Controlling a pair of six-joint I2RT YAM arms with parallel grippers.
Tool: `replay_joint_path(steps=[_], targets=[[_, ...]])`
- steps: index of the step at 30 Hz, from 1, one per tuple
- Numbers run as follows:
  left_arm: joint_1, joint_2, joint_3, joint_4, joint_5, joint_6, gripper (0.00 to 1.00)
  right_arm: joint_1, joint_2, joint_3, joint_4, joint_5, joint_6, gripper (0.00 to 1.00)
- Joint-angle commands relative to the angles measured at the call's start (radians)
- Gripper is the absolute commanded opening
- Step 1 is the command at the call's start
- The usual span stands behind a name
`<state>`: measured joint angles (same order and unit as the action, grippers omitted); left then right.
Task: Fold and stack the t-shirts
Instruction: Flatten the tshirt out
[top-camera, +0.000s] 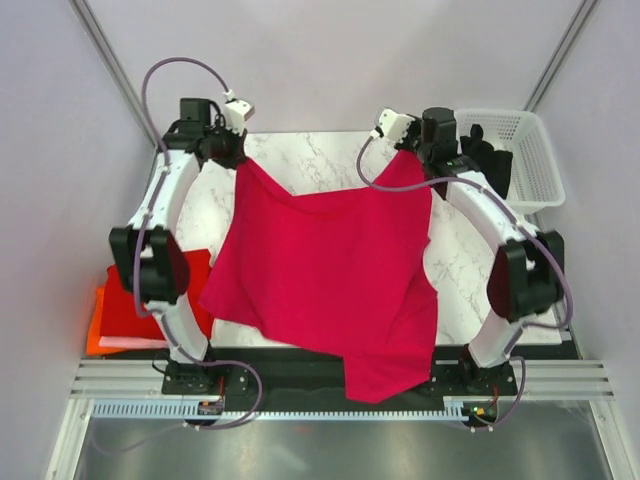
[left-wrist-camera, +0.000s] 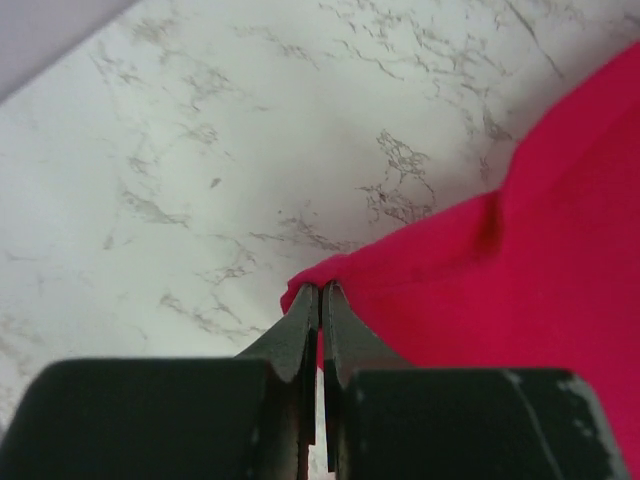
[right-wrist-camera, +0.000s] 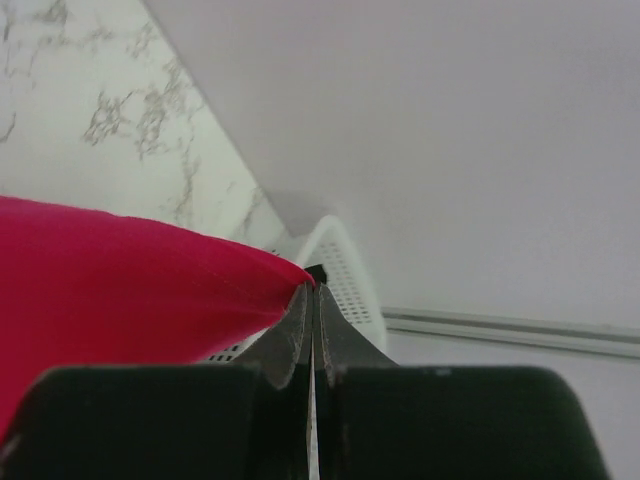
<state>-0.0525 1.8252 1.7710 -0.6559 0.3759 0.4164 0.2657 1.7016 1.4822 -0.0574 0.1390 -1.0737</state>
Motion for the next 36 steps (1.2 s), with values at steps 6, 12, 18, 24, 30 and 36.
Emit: replay_joint_path(steps=[6, 12, 18, 24, 30, 36], targets=[[-0.007, 0.304, 0.246, 0.061, -0.051, -0.028, 0.02, -0.078, 0.397, 0.219, 0.12, 0.099, -0.019, 0.0], [-0.009, 0.46, 0.361, 0.134, -0.094, -0.051, 0.02, -0.1, 0.662, 0.577, 0.084, 0.132, -0.012, 0.0], [-0.009, 0.577, 0.499, 0.203, -0.184, -0.08, 0.02, -0.1, 0.845, 0.806, 0.07, 0.132, -0.041, 0.0], [-0.003, 0.631, 0.588, 0.265, -0.218, -0.08, 0.02, -0.1, 0.931, 0.889, 0.113, 0.129, -0.068, 0.0], [-0.003, 0.619, 0.602, 0.28, -0.187, -0.079, 0.02, -0.1, 0.885, 0.85, 0.091, 0.142, -0.025, 0.0], [-0.003, 0.488, 0.473, 0.24, -0.103, -0.012, 0.02, -0.1, 0.633, 0.571, -0.022, 0.09, 0.026, 0.0]])
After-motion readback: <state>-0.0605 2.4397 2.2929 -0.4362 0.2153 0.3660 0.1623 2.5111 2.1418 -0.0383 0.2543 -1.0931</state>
